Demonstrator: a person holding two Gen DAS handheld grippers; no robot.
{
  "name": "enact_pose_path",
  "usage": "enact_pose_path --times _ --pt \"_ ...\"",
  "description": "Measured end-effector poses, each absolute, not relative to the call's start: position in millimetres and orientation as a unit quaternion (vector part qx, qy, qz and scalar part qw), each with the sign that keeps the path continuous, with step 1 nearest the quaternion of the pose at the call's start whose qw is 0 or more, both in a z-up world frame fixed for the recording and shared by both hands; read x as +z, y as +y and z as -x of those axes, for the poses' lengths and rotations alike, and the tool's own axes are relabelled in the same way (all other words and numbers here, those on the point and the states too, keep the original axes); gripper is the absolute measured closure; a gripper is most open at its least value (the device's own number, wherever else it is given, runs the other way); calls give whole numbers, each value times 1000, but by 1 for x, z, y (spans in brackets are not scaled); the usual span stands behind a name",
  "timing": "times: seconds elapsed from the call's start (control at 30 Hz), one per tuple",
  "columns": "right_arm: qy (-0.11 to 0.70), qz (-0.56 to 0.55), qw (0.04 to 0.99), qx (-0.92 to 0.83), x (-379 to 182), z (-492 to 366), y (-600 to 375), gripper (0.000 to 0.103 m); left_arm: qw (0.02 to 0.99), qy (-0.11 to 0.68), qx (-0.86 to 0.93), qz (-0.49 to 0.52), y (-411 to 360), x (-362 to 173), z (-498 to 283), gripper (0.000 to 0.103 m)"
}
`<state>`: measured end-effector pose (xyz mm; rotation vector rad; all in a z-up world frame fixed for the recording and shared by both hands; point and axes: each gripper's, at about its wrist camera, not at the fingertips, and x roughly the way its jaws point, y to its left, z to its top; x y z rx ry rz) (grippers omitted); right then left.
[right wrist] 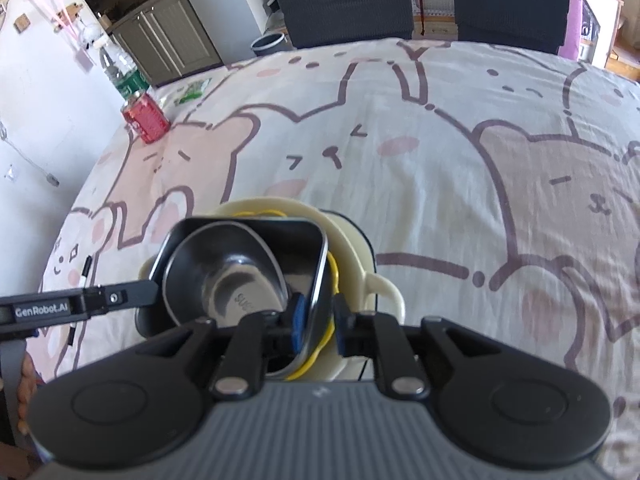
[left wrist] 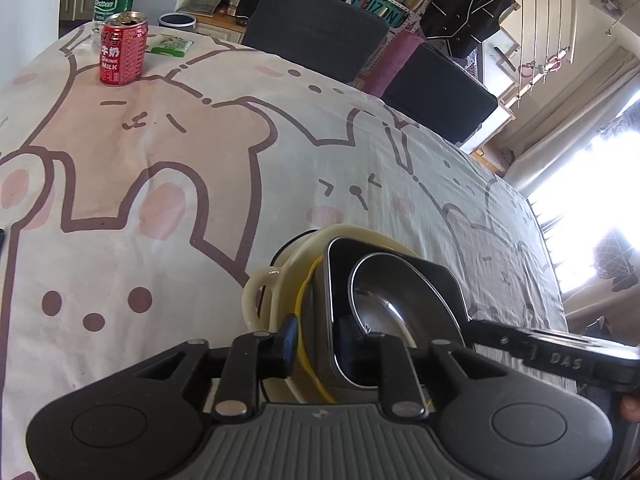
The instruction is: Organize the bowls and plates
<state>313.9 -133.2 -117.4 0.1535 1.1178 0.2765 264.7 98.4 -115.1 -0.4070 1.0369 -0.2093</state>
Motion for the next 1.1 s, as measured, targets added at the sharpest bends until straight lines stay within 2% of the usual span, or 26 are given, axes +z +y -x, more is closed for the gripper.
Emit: enact_pose_path --times 0.03,0.13,0.23,0.37,0.43,0.47,0.73,1.1 --pt "524 -73 839 129 -115 -313 -135 72 845 490 -97 190 98 -113 -263 64" --pt "507 -73 850 126 -105 -306 -140 51 853 483 -94 175 98 -105 -258 50" --pt "487 -72 862 119 -94 -299 -146 41 862 471 -94 164 97 -95 -250 27" --pt "454 -72 881 113 -78 -284 -155 33 881 442 -95 139 94 -75 -236 8" --pt "435 -71 891 110 -69 -275 -159 23 890 426 -93 133 95 -65 -228 2" --pt "428 -68 895 109 -64 -271 -160 22 893 419 -92 134 97 -61 -225 0" --pt "357 -53 927 103 -27 -231 -168 1 923 366 -52 103 106 -26 -185 0" --pt "297 -44 947 116 -10 -163 -164 0 956 276 -39 89 99 6 -100 0"
